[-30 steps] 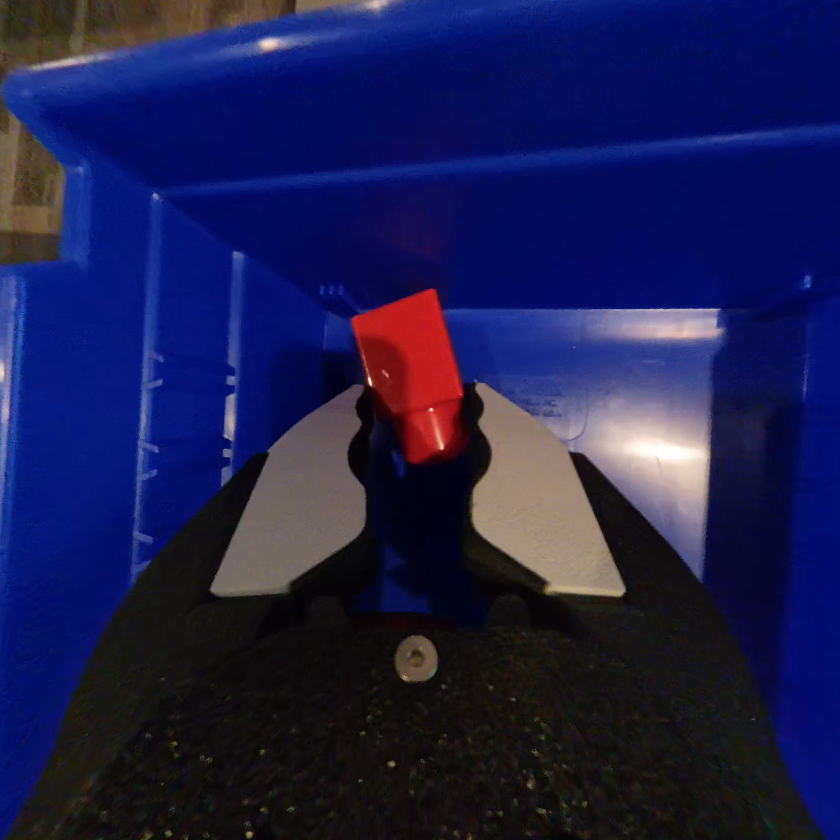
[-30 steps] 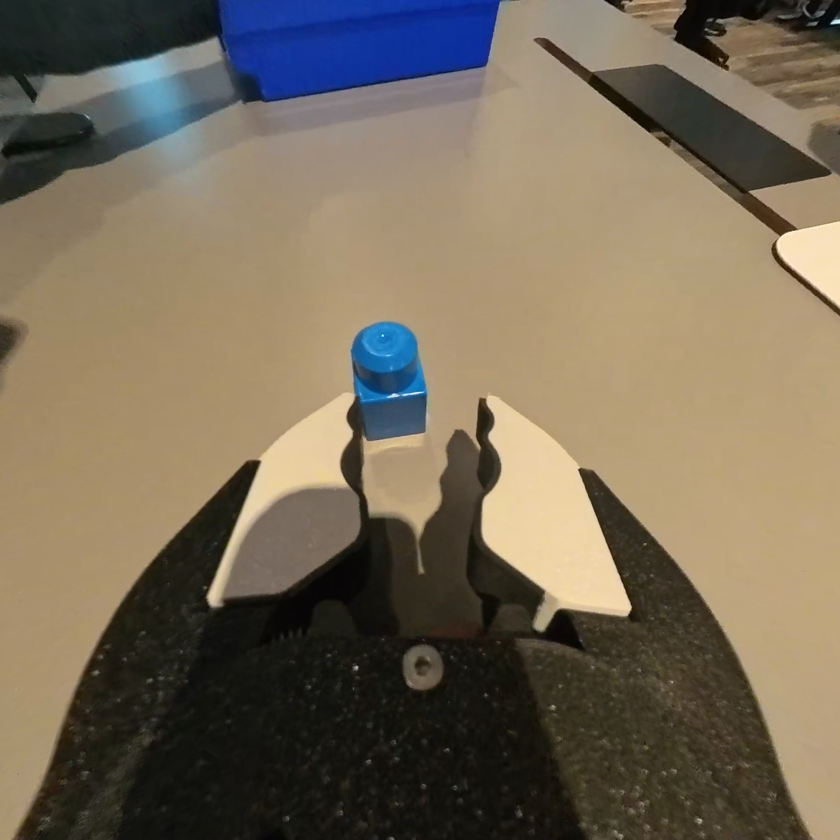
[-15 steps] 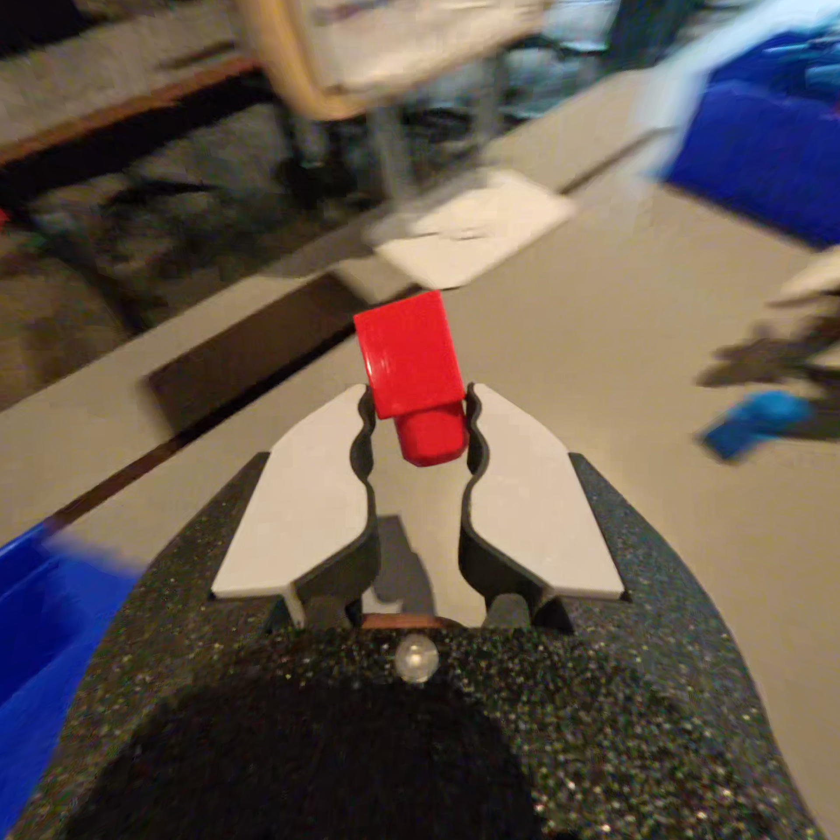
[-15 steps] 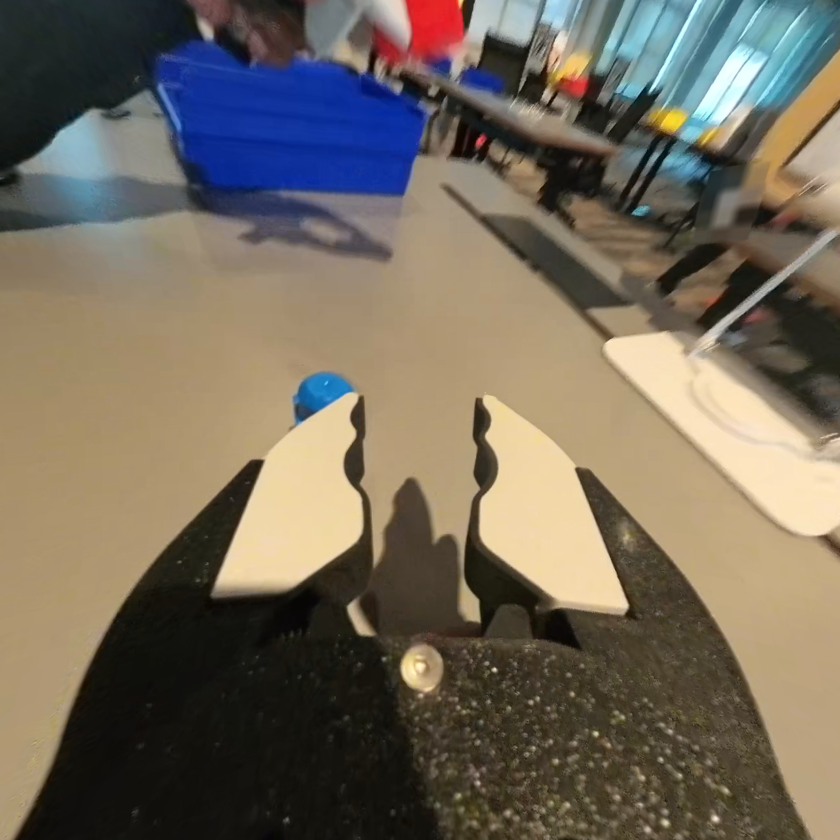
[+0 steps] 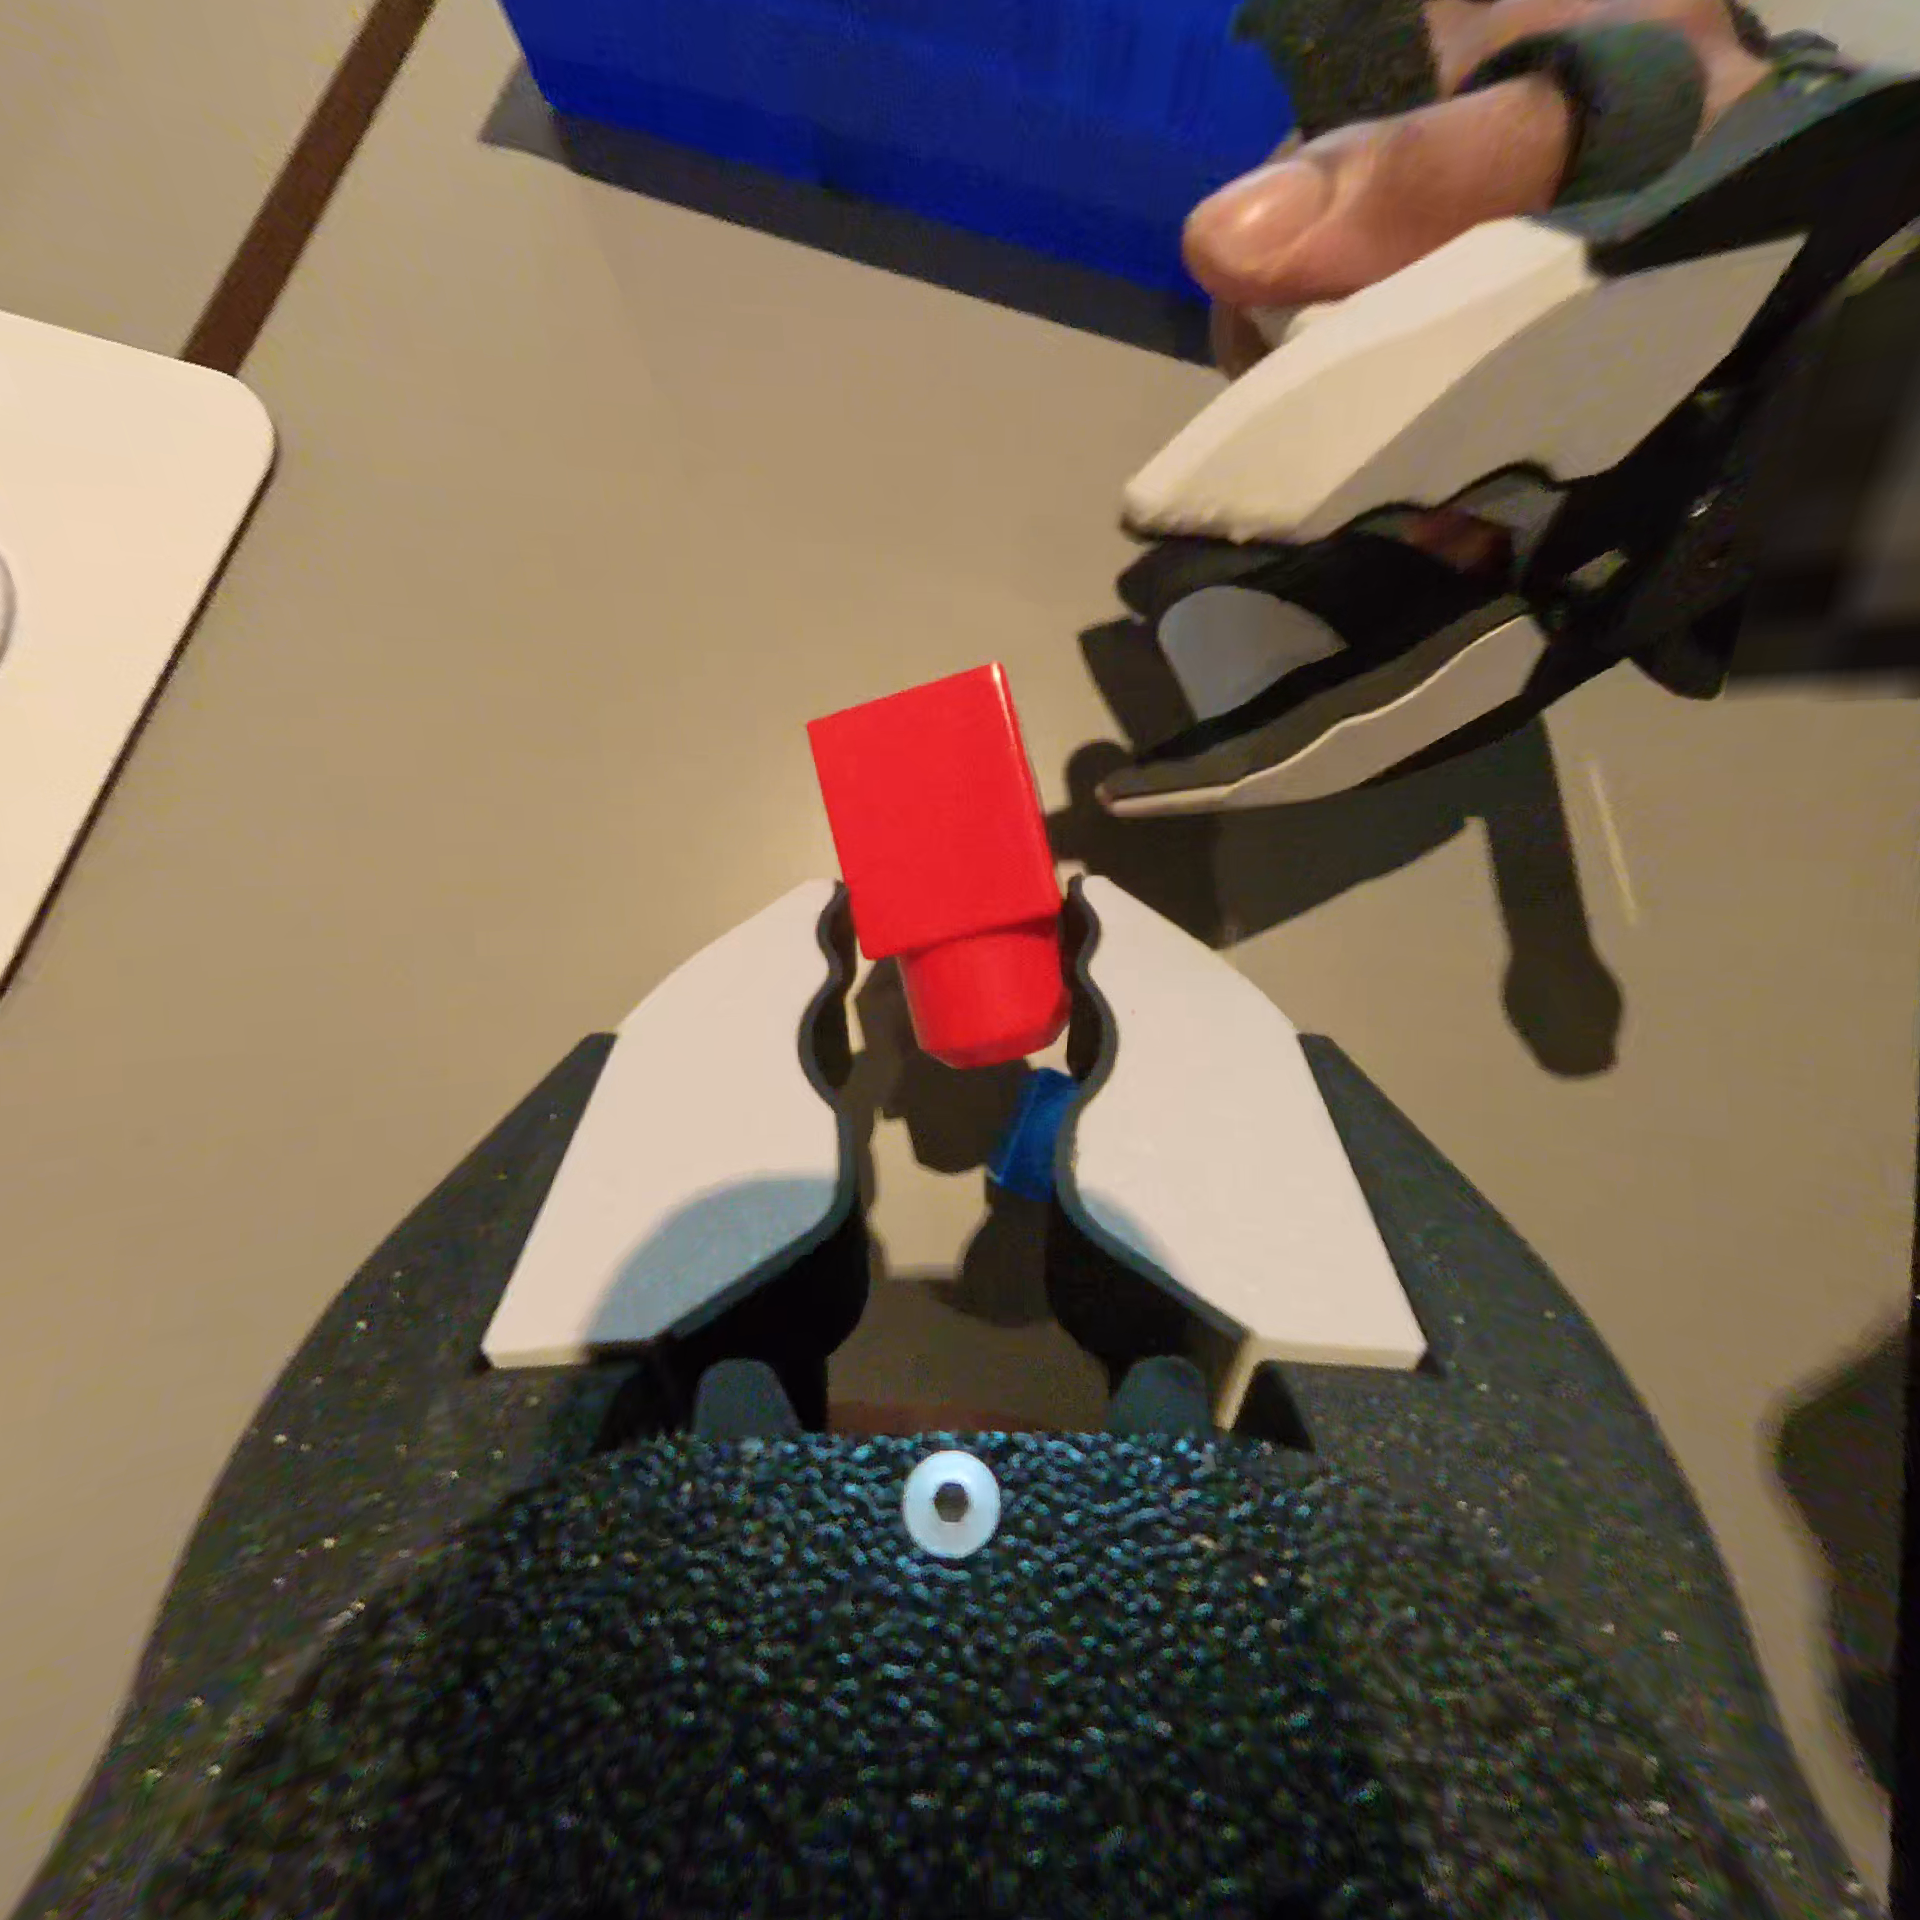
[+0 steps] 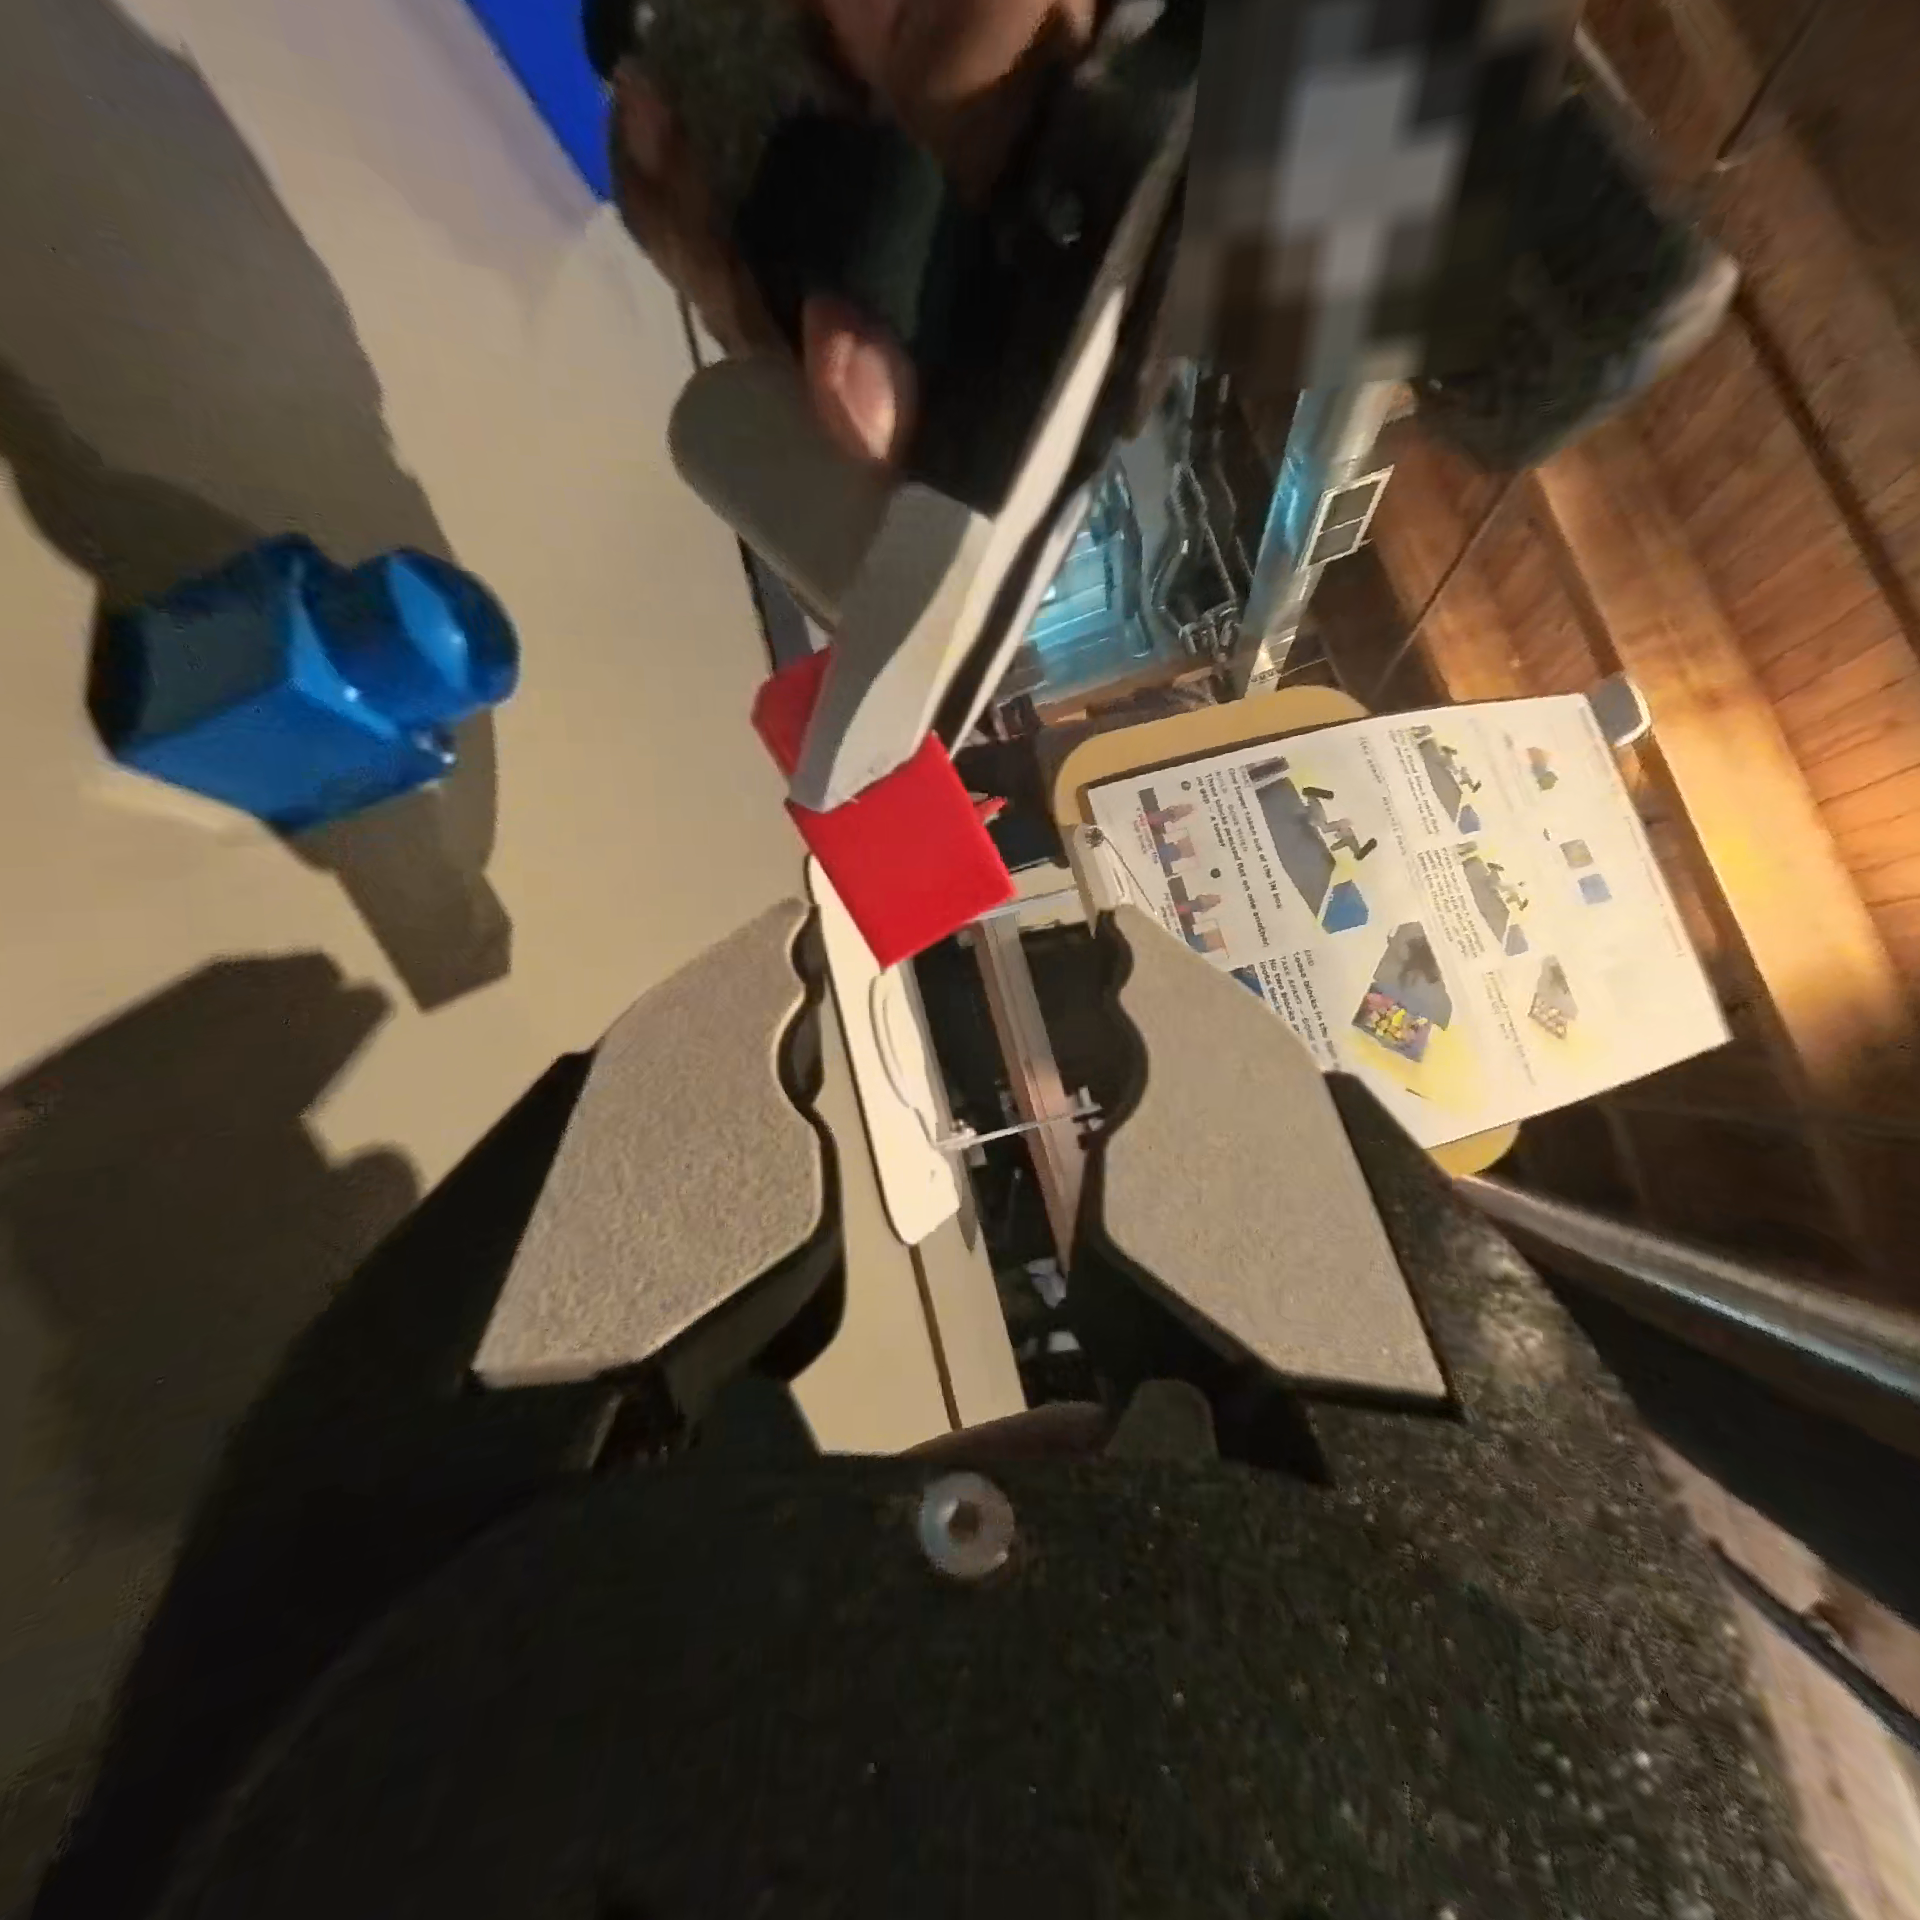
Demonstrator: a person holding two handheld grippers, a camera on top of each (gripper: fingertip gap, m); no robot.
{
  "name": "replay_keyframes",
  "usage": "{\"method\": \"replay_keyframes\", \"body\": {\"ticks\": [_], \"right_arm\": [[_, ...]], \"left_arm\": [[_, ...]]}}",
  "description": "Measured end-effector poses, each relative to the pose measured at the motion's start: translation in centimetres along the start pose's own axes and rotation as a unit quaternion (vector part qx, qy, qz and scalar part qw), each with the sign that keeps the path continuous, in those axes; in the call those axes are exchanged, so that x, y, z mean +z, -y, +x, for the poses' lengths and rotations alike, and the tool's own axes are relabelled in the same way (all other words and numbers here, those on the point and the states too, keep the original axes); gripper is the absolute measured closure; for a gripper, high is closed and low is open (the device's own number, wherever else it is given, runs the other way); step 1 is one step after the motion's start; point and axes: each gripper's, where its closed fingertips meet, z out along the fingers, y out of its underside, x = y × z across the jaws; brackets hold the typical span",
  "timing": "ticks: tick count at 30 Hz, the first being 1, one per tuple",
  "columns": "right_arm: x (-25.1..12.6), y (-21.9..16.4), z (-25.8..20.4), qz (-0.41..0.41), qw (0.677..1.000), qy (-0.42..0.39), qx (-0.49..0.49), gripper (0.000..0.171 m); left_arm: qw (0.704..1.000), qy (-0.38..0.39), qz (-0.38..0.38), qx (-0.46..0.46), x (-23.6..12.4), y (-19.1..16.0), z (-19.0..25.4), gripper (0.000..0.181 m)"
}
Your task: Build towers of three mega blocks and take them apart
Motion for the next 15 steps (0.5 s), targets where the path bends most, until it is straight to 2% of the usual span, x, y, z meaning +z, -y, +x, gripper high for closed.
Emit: {"method": "replay_keyframes", "body": {"ticks": [5,9,12,15], "right_arm": [[0.4,-0.4,-1.8,-0.021,0.998,0.030,-0.054,0.118],[0.6,-0.2,-2.4,-0.023,0.997,0.033,-0.069,0.122],[0.7,0.0,-2.4,-0.023,0.998,0.033,-0.050,0.132],[1.0,-0.1,-2.4,-0.029,0.998,0.047,0.038,0.133]], "left_arm": [[1.000,-0.027,-0.012,0.007,1.1,-0.2,1.5,0.143],[0.999,-0.037,-0.016,0.014,1.3,-0.1,2.3,0.143],[0.999,-0.040,-0.014,0.024,1.3,0.0,2.8,0.143],[0.998,-0.036,0.014,0.041,0.6,0.6,2.8,0.138]]}}
